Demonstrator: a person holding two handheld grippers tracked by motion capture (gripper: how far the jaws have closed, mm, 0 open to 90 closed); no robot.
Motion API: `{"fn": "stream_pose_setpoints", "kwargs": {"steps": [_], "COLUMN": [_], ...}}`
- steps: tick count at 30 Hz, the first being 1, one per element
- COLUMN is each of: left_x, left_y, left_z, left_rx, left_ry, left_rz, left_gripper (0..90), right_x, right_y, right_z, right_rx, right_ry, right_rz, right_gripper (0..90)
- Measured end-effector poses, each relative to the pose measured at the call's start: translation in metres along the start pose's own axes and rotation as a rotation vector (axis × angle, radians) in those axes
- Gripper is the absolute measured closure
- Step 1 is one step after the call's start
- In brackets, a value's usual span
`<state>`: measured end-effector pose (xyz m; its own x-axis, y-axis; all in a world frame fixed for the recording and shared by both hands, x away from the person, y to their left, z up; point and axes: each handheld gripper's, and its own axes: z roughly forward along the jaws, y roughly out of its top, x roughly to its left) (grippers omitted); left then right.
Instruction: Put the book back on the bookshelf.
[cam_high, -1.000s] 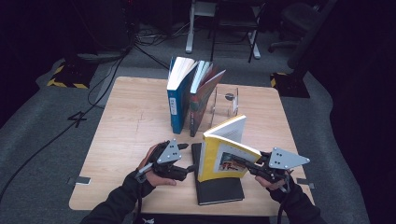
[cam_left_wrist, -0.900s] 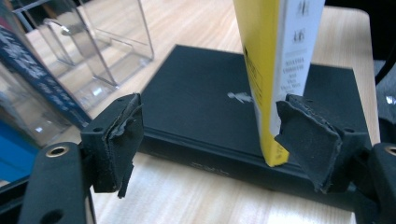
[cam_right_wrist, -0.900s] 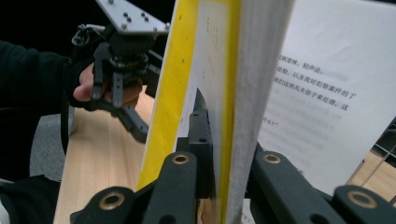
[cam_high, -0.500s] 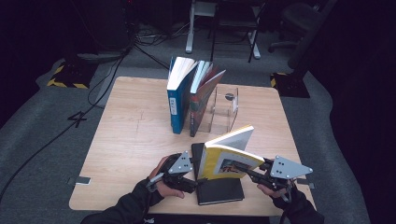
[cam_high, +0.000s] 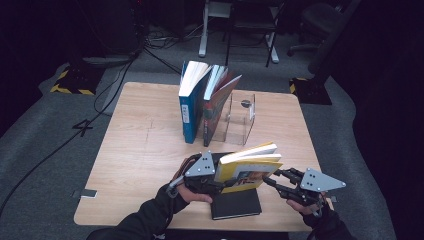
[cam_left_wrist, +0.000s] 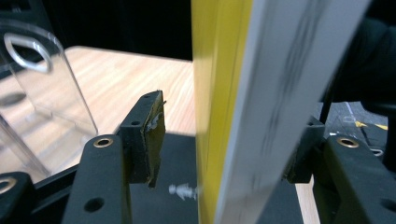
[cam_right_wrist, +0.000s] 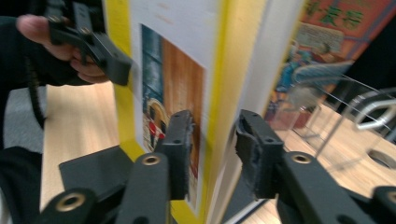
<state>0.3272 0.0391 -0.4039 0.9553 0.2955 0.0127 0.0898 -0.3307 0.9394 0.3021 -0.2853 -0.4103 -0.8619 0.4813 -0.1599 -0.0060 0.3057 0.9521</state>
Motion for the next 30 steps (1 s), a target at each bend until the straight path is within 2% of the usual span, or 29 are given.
{"fn": "stream_pose_setpoints", "kwargs": {"steps": [1, 3, 4, 6, 10, 18, 20, 21, 22, 25, 27, 30], "left_x": [0.000, 0.001, 0.002, 0.004, 0.005, 0.006, 0.007, 0.006, 0.006, 0.008, 0.008, 0.010], "left_y": [0.003, 0.010, 0.013, 0.019, 0.032, 0.055, 0.058, 0.060, 0.062, 0.065, 0.065, 0.068], "left_z": [0.001, 0.002, 0.002, 0.003, 0.003, 0.004, 0.004, 0.004, 0.004, 0.003, 0.003, 0.004], "left_rx": [-0.001, 0.004, -0.014, -0.026, -0.022, -0.031, -0.025, -0.012, 0.001, 0.013, 0.021, 0.047], "left_ry": [-0.014, -0.012, -0.017, -0.021, -0.013, 0.008, 0.009, 0.026, 0.042, 0.053, 0.050, 0.073], "left_rz": [0.004, 0.010, 0.010, 0.000, 0.007, 0.021, 0.021, 0.029, 0.033, 0.046, 0.047, 0.056], "left_gripper": [43.2, 43.2, 42.9, 43.6, 47.9, 47.8, 50.8, 51.8, 56.1, 68.5, 70.0, 71.8], "right_x": [-0.001, -0.001, -0.001, -0.001, 0.001, -0.001, -0.002, -0.002, -0.002, -0.004, -0.006, -0.010], "right_y": [-0.001, -0.003, -0.003, -0.003, -0.004, -0.009, -0.011, -0.013, -0.015, -0.020, -0.022, -0.026], "right_z": [-0.001, -0.001, -0.001, 0.000, 0.003, 0.007, 0.008, 0.009, 0.010, 0.011, 0.011, 0.012], "right_rx": [0.006, 0.012, 0.017, 0.018, 0.029, 0.074, 0.090, 0.100, 0.117, 0.144, 0.150, 0.157], "right_ry": [-0.015, -0.030, -0.040, -0.042, -0.035, -0.036, -0.039, -0.040, -0.041, -0.057, -0.057, -0.078], "right_rz": [0.013, 0.014, 0.019, 0.022, 0.020, 0.025, 0.018, 0.019, 0.013, 0.013, 0.016, 0.033], "right_gripper": [64.1, 60.7, 60.7, 59.9, 57.4, 49.8, 47.8, 46.3, 44.2, 41.1, 40.6, 38.8]}}
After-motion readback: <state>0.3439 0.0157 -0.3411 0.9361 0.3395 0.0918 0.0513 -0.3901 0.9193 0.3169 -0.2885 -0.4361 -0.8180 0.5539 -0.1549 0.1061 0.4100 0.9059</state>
